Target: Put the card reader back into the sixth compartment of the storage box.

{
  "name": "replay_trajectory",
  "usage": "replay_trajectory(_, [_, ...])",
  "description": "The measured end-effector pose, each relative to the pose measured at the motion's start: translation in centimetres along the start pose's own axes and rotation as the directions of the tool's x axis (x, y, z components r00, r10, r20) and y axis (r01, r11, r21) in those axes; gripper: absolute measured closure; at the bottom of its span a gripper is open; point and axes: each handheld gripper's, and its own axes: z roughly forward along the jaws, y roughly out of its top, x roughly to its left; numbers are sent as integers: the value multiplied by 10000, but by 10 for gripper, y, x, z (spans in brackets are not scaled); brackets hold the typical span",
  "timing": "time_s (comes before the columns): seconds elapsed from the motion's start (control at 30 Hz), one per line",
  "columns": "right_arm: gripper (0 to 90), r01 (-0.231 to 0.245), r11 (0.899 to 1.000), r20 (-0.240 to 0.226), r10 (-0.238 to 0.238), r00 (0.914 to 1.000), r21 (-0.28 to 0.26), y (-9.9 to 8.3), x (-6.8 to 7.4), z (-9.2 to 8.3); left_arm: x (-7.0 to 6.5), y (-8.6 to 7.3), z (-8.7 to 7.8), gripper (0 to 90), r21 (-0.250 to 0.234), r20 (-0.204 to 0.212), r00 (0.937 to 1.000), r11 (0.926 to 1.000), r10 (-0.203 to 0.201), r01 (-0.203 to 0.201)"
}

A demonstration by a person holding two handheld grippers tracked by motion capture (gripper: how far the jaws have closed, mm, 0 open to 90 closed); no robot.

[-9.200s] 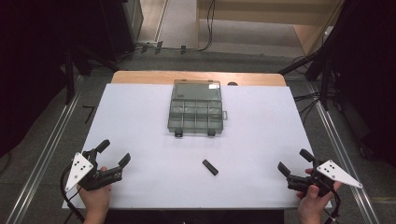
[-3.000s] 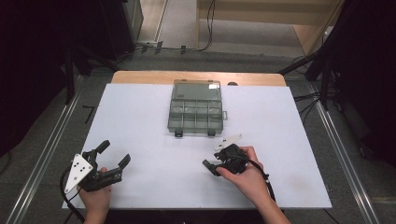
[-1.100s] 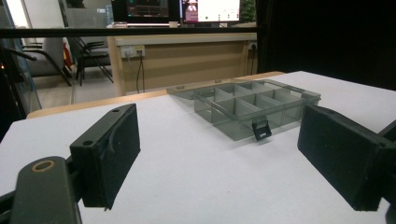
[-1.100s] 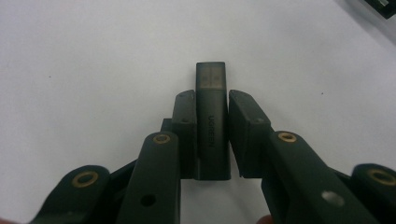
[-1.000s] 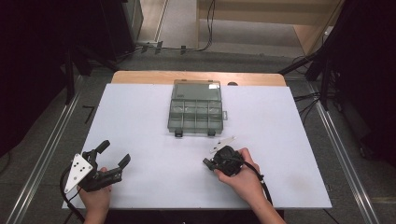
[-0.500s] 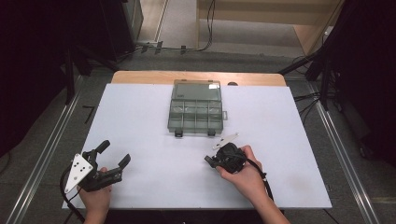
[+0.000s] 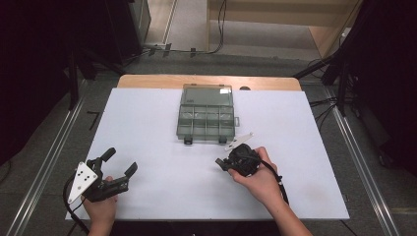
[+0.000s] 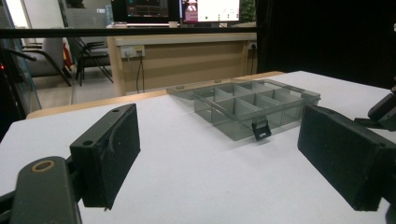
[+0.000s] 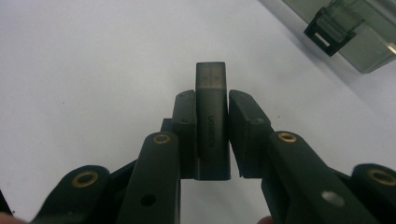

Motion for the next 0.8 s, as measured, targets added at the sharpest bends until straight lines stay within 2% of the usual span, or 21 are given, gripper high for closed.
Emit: replay_trajectory(0.8, [710,91,9997,-88,-93,9999,-238,31,-16,-13,0,0,0,132,-30,12,10000,10000,-29,29])
